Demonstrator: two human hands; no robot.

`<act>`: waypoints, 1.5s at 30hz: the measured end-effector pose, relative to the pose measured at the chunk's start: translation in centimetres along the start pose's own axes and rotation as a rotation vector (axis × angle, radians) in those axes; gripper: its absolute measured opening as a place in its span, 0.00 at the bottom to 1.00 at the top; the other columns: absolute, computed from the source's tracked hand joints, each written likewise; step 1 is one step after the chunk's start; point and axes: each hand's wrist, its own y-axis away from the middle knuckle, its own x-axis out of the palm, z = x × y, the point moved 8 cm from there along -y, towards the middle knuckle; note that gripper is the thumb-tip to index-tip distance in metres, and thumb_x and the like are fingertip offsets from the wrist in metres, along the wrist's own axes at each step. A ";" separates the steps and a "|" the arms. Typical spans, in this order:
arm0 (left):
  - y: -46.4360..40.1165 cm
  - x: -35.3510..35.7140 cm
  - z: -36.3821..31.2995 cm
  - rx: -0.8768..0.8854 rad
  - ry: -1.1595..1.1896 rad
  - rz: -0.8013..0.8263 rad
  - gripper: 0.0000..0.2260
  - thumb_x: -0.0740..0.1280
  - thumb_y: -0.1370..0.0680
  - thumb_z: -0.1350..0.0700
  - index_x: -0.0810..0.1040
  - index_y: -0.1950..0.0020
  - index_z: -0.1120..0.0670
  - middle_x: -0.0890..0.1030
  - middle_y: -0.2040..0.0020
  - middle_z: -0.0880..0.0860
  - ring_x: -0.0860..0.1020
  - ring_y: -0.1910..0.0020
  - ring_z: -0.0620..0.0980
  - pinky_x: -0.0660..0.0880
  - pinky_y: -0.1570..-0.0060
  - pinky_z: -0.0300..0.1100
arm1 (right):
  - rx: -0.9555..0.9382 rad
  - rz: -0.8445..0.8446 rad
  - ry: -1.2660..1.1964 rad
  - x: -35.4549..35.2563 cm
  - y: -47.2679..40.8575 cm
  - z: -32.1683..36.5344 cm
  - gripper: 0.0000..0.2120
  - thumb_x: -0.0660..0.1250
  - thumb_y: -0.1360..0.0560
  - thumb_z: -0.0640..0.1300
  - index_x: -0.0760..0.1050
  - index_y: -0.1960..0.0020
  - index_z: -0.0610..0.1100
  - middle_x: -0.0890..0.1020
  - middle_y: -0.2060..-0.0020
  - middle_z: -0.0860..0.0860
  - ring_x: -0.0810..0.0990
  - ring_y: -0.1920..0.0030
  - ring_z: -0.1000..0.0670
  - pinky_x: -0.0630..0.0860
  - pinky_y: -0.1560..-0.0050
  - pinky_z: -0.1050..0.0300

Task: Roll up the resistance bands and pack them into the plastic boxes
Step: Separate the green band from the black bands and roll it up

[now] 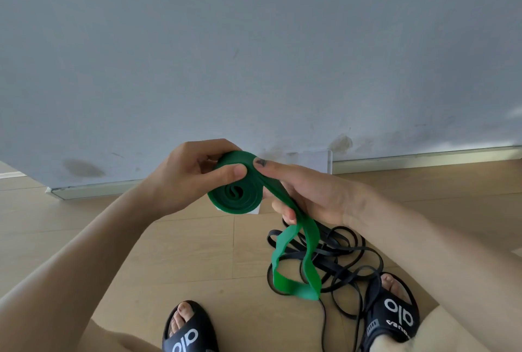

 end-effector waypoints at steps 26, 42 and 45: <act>-0.1 0.3 -0.4 -0.015 -0.243 0.029 0.04 0.72 0.22 0.48 0.82 0.51 0.47 0.83 0.62 0.45 0.80 0.63 0.44 0.74 0.62 0.34 | -0.060 -0.210 0.371 -2.2 1.3 1.8 0.34 0.67 0.31 0.69 0.77 0.38 0.44 0.87 0.55 0.47 0.83 0.64 0.51 0.80 0.57 0.53; 0.5 0.8 -0.8 -0.017 0.008 0.123 0.15 0.74 0.28 0.45 0.82 0.44 0.49 0.86 0.51 0.49 0.85 0.52 0.50 0.81 0.52 0.43 | 0.006 -0.021 -0.028 0.0 0.1 -0.2 0.22 0.70 0.24 0.59 0.82 0.42 0.41 0.80 0.60 0.53 0.71 0.69 0.56 0.66 0.68 0.62; 0.3 2.6 -1.1 0.072 -0.397 0.158 0.15 0.71 0.30 0.37 0.80 0.49 0.43 0.82 0.56 0.42 0.81 0.56 0.44 0.77 0.58 0.38 | 0.049 -0.076 0.122 0.3 -0.5 -1.0 0.32 0.72 0.27 0.65 0.80 0.41 0.36 0.77 0.59 0.48 0.72 0.64 0.52 0.71 0.64 0.57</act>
